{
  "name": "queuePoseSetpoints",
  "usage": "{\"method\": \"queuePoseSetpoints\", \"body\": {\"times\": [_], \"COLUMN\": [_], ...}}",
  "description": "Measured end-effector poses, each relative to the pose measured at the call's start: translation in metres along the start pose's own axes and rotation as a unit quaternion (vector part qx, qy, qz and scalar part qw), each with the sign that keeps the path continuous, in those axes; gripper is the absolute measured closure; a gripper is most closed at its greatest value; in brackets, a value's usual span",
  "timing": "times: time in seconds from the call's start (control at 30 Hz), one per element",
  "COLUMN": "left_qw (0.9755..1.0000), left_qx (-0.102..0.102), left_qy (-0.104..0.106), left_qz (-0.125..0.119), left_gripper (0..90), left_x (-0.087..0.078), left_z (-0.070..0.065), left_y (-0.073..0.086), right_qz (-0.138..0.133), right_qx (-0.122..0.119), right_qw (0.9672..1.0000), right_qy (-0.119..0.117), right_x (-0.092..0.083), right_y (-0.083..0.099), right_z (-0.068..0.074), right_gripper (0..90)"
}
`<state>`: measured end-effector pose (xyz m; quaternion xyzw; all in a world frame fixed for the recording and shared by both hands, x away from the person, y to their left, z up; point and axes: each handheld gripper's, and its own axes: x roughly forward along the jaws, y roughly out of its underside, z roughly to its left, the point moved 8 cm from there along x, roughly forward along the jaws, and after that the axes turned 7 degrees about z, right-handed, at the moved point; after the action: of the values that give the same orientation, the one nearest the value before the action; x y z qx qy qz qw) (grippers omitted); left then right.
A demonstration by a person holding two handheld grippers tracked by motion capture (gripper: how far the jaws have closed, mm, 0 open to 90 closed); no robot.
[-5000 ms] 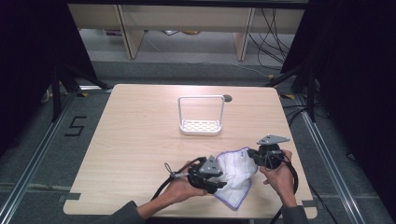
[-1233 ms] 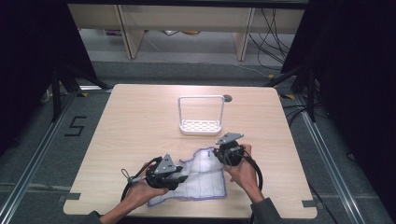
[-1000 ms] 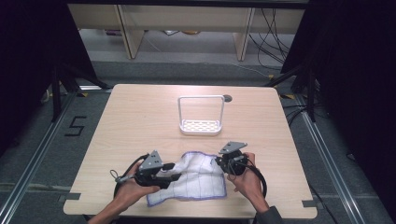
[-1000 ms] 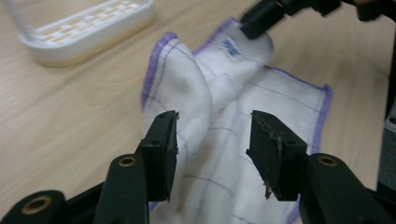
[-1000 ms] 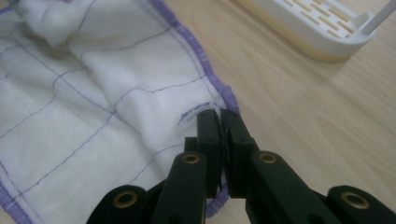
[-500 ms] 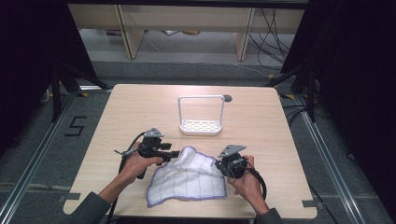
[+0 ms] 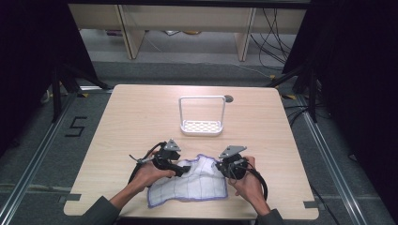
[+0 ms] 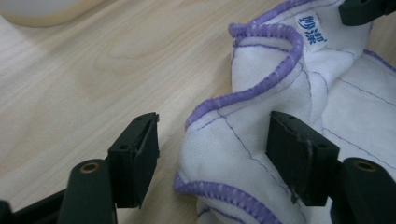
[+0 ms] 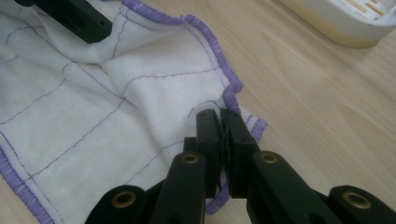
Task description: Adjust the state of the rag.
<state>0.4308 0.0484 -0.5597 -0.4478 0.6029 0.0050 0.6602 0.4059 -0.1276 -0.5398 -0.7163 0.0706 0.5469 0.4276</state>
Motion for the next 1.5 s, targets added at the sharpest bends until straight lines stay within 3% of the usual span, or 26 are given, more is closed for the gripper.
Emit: {"method": "queuePoseSetpoints", "body": {"times": [0.07,0.1,0.23,0.3,0.37,0.5,0.57,0.67,0.77,0.87,0.9,0.93,1.1,1.17,1.23,1.27,1.3,1.37,1.43,1.47,1.5], "left_qw": [1.0000,0.9999,0.9990,0.9987,0.9980,0.9959,0.9949,0.9923,0.9900,0.9897,0.9877,0.9890,0.9919,0.9931,0.9939,0.9942,0.9944,0.9940,0.9927,0.9910,0.9910], "left_qx": [-0.001,0.006,0.003,0.005,0.001,-0.018,-0.020,-0.024,-0.021,-0.006,-0.017,-0.012,-0.035,-0.038,-0.042,-0.035,-0.039,-0.054,-0.060,-0.063,-0.055], "left_qy": [0.009,0.015,0.040,0.042,0.045,0.041,0.015,-0.002,-0.036,-0.085,-0.099,-0.104,-0.104,-0.102,-0.094,-0.094,-0.087,-0.078,-0.084,-0.090,-0.091], "left_qz": [0.001,0.000,-0.021,-0.028,-0.044,-0.079,-0.097,-0.121,-0.134,-0.115,-0.120,-0.104,-0.064,-0.044,-0.041,-0.039,-0.046,-0.054,-0.062,-0.078,-0.081], "left_gripper": [37.6,41.7,59.5,68.9,77.0,84.1,85.1,85.5,85.7,85.6,85.6,85.5,84.7,83.7,82.7,81.4,79.1,66.2,52.4,48.1,44.3], "left_x": [0.001,0.000,0.001,-0.001,-0.004,-0.015,-0.028,-0.045,-0.059,-0.062,-0.060,-0.057,-0.028,-0.019,-0.014,-0.015,-0.016,-0.022,-0.031,-0.036,-0.041], "left_z": [-0.002,-0.003,-0.009,-0.008,-0.006,0.003,0.011,0.022,0.037,0.054,0.061,0.068,0.086,0.088,0.086,0.086,0.083,0.082,0.082,0.080,0.080], "left_y": [0.000,0.001,-0.001,-0.002,-0.003,-0.008,-0.013,-0.019,-0.023,-0.020,-0.020,-0.016,0.000,0.006,0.008,0.008,0.006,0.005,0.004,0.003,0.004], "right_qz": [0.004,0.007,-0.003,-0.016,-0.009,-0.021,-0.028,-0.039,-0.048,-0.050,-0.049,-0.049,0.010,0.029,0.044,0.051,0.053,0.047,0.027,0.020,0.006], "right_qx": [0.001,0.003,0.001,-0.011,-0.005,0.011,0.016,0.018,0.023,0.018,0.023,0.028,0.013,0.015,0.021,0.012,0.022,0.021,0.036,0.039,0.043], "right_qw": [1.0000,1.0000,1.0000,0.9998,0.9999,0.9997,0.9995,0.9990,0.9984,0.9975,0.9974,0.9973,0.9978,0.9973,0.9967,0.9964,0.9961,0.9959,0.9962,0.9961,0.9960], "right_qy": [-0.006,-0.007,-0.003,0.003,-0.002,0.004,0.004,0.010,0.020,0.047,0.047,0.048,0.064,0.065,0.065,0.067,0.066,0.074,0.074,0.076,0.078], "right_x": [-0.001,-0.002,-0.004,-0.004,-0.007,-0.013,-0.016,-0.021,-0.024,-0.019,-0.016,-0.010,0.029,0.041,0.051,0.055,0.057,0.055,0.045,0.037,0.029], "right_y": [0.001,0.001,-0.001,-0.003,-0.003,-0.006,-0.009,-0.017,-0.028,-0.043,-0.046,-0.050,-0.057,-0.057,-0.056,-0.054,-0.053,-0.053,-0.054,-0.055,-0.056], "right_z": [0.000,0.000,-0.001,-0.004,-0.005,-0.009,-0.011,-0.016,-0.023,-0.037,-0.040,-0.045,-0.054,-0.056,-0.058,-0.060,-0.059,-0.063,-0.066,-0.068,-0.069], "right_gripper": [86.9,86.9,87.0,87.2,87.4,87.6,87.7,87.7,87.7,87.7,87.7,87.7,87.6,87.2,86.2,84.4,82.3,71.8,65.2,62.5,61.9]}}
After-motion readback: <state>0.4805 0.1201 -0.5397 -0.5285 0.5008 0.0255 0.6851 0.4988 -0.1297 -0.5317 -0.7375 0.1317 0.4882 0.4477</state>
